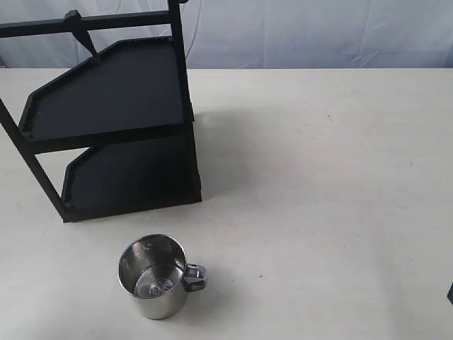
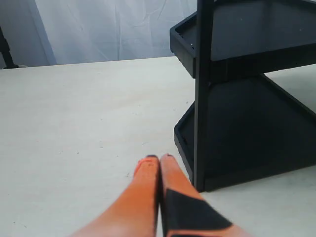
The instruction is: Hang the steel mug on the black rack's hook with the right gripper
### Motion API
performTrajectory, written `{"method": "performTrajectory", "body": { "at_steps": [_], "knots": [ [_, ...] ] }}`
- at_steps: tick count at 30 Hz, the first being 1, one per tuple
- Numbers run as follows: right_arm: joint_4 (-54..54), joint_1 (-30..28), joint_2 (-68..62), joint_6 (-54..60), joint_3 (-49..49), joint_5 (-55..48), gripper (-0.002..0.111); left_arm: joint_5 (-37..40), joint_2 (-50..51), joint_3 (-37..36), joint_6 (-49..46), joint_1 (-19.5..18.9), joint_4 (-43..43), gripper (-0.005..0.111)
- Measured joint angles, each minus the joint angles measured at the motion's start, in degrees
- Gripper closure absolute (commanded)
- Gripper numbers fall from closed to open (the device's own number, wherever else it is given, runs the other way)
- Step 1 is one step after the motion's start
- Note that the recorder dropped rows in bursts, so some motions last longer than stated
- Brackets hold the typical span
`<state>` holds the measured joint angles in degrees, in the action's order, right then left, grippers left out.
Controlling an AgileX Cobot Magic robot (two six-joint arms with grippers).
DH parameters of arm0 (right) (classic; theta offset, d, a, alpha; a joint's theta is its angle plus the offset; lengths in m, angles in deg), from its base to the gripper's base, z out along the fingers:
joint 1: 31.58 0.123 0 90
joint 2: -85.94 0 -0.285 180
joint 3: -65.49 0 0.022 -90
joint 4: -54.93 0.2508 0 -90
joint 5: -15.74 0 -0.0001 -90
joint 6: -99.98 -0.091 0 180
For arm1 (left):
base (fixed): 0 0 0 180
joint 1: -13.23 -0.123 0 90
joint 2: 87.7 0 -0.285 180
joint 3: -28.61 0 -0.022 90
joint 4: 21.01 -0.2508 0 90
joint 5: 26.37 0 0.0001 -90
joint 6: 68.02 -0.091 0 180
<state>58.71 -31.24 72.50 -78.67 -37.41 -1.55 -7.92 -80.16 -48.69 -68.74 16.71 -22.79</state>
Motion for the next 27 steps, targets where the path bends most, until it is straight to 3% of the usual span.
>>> {"method": "performTrajectory", "body": {
  "at_steps": [5, 9, 12, 17, 27],
  "knots": [
    [0.41, 0.00, 0.00, -0.40, 0.00, 7.75, 0.109, 0.00, 0.00, 0.00, 0.00, 0.00, 0.00, 0.107],
    [13.38, 0.00, 0.00, -6.33, 0.00, 20.56, 0.109, 0.00, 0.00, 0.00, 0.00, 0.00, 0.00, 0.107],
    [27.80, 0.00, 0.00, -19.69, 0.00, 27.19, 0.109, 0.00, 0.00, 0.00, 0.00, 0.00, 0.00, 0.107],
    [41.08, 0.00, 0.00, -31.65, 0.00, 25.63, 0.109, 0.00, 0.00, 0.00, 0.00, 0.00, 0.00, 0.107],
    [39.05, 0.00, 0.00, -33.23, -0.61, 17.29, 0.109, 0.00, 0.00, 0.00, 0.00, 0.00, 0.00, 0.107]
  ]
}}
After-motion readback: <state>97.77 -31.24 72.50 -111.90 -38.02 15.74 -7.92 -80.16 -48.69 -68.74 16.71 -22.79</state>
